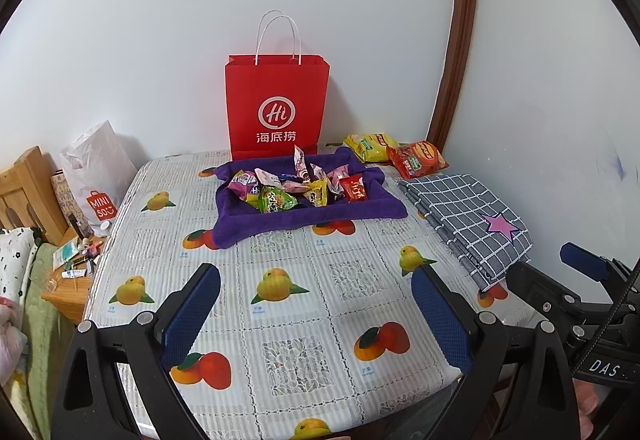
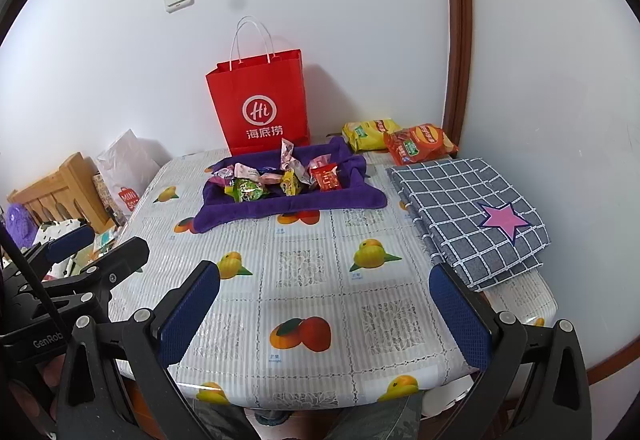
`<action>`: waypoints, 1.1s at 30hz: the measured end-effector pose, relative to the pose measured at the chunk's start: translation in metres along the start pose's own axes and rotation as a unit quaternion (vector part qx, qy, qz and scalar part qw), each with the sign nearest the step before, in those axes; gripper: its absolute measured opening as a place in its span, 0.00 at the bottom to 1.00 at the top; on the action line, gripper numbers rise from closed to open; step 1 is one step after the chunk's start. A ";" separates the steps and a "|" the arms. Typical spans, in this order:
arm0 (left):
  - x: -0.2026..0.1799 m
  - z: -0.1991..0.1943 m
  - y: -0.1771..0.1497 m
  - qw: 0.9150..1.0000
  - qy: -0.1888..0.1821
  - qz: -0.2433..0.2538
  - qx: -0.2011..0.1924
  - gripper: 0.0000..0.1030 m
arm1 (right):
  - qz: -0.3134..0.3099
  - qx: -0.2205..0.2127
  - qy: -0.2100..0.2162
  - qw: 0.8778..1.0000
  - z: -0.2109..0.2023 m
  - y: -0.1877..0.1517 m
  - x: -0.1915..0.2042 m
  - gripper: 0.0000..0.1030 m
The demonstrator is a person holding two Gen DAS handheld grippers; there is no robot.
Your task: Organize snacks
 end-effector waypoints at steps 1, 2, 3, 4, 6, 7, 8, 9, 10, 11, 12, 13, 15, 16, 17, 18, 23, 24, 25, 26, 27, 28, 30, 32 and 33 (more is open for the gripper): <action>0.000 0.000 0.000 1.000 0.000 0.000 0.001 0.94 | -0.001 0.000 0.000 1.000 0.000 -0.001 0.000 1.00; 0.000 0.001 -0.001 1.000 0.000 0.000 0.001 0.94 | -0.001 0.001 0.000 1.000 0.000 -0.001 0.000 1.00; 0.000 0.001 -0.001 1.000 0.000 0.000 0.001 0.94 | -0.001 0.001 0.000 1.000 0.001 -0.002 0.000 1.00; 0.000 0.001 -0.001 1.000 0.000 0.000 0.001 0.94 | -0.001 0.001 0.000 1.000 0.001 -0.002 0.000 1.00; 0.000 0.001 -0.001 1.000 0.000 0.000 0.000 0.94 | -0.001 0.002 0.001 1.000 0.001 -0.002 0.001 1.00; 0.000 0.001 -0.001 1.000 0.000 -0.001 0.000 0.94 | -0.002 0.002 0.001 1.000 0.000 -0.003 0.001 1.00; 0.000 0.001 -0.001 1.000 0.000 -0.001 0.000 0.94 | -0.002 0.001 0.001 1.000 0.000 -0.002 0.001 1.00; 0.000 0.001 -0.001 1.000 0.000 -0.001 0.000 0.94 | -0.001 0.001 0.001 1.000 0.000 -0.002 0.001 1.00; 0.000 0.001 -0.001 1.000 0.001 -0.001 0.000 0.94 | -0.001 0.002 0.002 1.000 0.000 -0.003 0.002 1.00; 0.000 0.001 -0.001 1.000 0.000 -0.001 0.001 0.94 | -0.001 0.002 0.002 1.000 0.000 -0.003 0.002 1.00; 0.000 0.001 -0.001 1.000 0.000 -0.001 0.001 0.94 | 0.000 0.002 0.003 1.000 0.000 -0.003 0.002 1.00; 0.000 0.001 -0.001 1.000 -0.001 -0.001 0.000 0.94 | -0.001 0.002 0.003 1.000 0.000 -0.003 0.001 1.00; 0.000 0.001 -0.001 1.000 0.000 0.000 0.000 0.94 | -0.001 0.002 0.003 1.000 0.000 -0.003 0.001 1.00; 0.000 0.001 -0.001 1.000 0.000 0.000 0.000 0.94 | 0.000 0.002 0.003 1.000 0.000 -0.003 0.002 1.00; 0.001 0.000 -0.001 1.000 0.000 0.000 0.000 0.94 | 0.000 0.002 0.004 1.000 -0.001 -0.003 0.002 1.00; 0.000 0.001 -0.001 1.000 0.000 0.000 0.000 0.94 | 0.000 0.001 0.004 1.000 -0.001 -0.002 0.002 1.00; 0.000 0.001 -0.002 1.000 -0.001 0.000 0.000 0.94 | 0.000 0.000 0.005 1.000 -0.003 -0.002 0.002 1.00; 0.001 0.000 -0.001 1.000 0.000 -0.001 0.000 0.94 | -0.001 -0.001 0.006 1.000 -0.003 -0.002 0.003 1.00; 0.000 0.000 -0.001 1.000 0.000 -0.001 0.000 0.94 | -0.001 -0.001 0.006 1.000 -0.004 -0.002 0.003 1.00; 0.001 0.000 -0.001 1.000 -0.001 0.000 0.000 0.94 | -0.001 -0.001 0.006 1.000 -0.004 -0.002 0.003 1.00; 0.001 0.000 -0.001 1.000 0.000 -0.001 0.000 0.94 | -0.001 -0.001 0.006 1.000 -0.004 -0.002 0.003 1.00; 0.001 0.000 -0.001 1.000 0.000 -0.001 0.000 0.94 | -0.001 -0.002 0.006 1.000 -0.004 -0.002 0.003 1.00; 0.001 0.000 -0.002 1.000 0.000 -0.001 -0.001 0.94 | 0.000 -0.001 0.006 1.000 -0.004 -0.002 0.003 1.00; 0.001 0.001 -0.002 1.000 -0.001 -0.001 -0.001 0.94 | 0.000 -0.001 0.006 1.000 -0.004 -0.002 0.003 1.00; 0.001 0.000 -0.002 1.000 -0.001 0.000 -0.001 0.94 | 0.000 -0.002 0.007 1.000 -0.004 -0.001 0.003 1.00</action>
Point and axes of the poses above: each gripper's, at about its wrist camera, not at the fingertips, and z roughly the way its jaws point, x to its left, y to its top, the point moved 8 cm from there along z, roughly the way its jaws point, and after that the axes turned 15 degrees about z, right-handed, at the moved point
